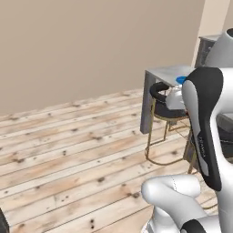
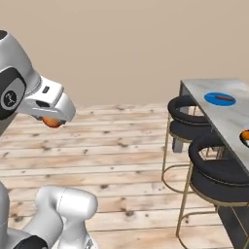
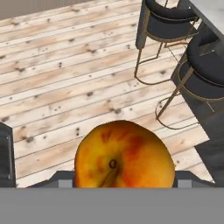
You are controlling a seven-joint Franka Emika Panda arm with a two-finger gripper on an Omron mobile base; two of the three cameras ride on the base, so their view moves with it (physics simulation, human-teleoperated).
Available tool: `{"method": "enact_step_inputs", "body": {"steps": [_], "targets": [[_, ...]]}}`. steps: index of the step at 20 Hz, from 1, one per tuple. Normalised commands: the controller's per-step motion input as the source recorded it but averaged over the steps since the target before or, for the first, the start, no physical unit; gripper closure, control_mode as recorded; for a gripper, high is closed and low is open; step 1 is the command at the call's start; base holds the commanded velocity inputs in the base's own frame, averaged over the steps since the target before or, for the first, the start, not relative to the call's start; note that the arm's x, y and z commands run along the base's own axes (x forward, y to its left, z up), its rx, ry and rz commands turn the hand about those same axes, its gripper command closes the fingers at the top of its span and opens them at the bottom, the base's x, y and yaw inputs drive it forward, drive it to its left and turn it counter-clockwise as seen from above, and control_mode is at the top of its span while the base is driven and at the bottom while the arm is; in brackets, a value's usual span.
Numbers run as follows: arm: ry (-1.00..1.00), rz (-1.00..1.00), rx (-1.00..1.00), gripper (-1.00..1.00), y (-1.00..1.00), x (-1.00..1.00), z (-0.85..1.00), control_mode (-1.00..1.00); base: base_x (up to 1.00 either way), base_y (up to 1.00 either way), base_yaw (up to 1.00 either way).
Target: Pick up the tangerine and peach from the fridge and place one fruit on each plate on the dining counter.
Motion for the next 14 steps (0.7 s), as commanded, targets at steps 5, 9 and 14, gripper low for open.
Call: {"method": "enact_step_inputs", "body": {"steps": [5, 9, 14], "targets": [[0.0, 0.0, 0.0, 1.0, 0.0, 0.0, 0.0, 1.0, 1.0, 0.19, -0.23], [0.0, 0.0, 0.0, 1.0, 0.0, 0.0, 0.0, 1.0, 1.0, 0.39, -0.36], [0.0, 0.0, 0.0, 1.0, 0.0, 0.0, 0.0, 1.0, 0.97, 0.47, -0.57]]}}
